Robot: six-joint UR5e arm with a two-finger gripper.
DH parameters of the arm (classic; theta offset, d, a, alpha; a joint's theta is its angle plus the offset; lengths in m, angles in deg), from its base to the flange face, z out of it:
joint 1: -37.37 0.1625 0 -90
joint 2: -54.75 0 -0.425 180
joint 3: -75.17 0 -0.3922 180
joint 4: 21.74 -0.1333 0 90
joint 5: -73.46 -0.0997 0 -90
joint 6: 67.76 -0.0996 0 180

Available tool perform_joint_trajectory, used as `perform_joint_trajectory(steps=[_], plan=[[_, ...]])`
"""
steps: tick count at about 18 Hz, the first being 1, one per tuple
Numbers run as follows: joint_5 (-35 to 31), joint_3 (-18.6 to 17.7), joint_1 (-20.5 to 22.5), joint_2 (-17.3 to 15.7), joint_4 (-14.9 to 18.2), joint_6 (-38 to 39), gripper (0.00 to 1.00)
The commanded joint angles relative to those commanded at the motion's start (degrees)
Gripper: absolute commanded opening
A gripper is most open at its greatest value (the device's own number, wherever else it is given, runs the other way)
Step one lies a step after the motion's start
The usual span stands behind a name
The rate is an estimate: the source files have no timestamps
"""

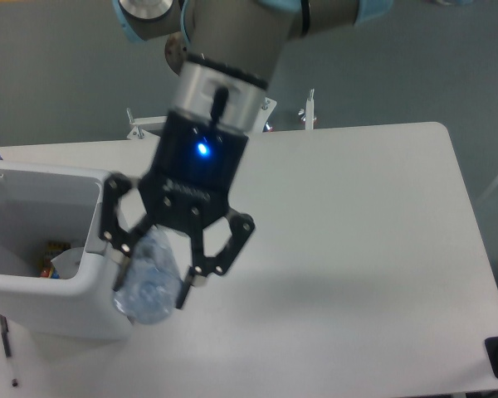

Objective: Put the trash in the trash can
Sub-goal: 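Lift the bottle and carry it over the trash bin, then open the gripper to release the bottle into the bin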

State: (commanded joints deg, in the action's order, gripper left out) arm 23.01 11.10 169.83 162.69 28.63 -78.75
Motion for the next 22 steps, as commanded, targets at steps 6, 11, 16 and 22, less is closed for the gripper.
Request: perform_joint_trajectory(steps=[6,11,16,22], plan=[[-0.1,-4.3,-5.7,-1.9,-1.9,-1.0,0.47],[-0.1,-8.0,-7.9,-3.1,-2.9,-2.1,0.48],[-0.2,-11.0,-8.9,-3.3,-2.9,-6.0,0.58],[-0.3,-13.0,-9.0,-3.3,-4.0,-10.4,0.99]])
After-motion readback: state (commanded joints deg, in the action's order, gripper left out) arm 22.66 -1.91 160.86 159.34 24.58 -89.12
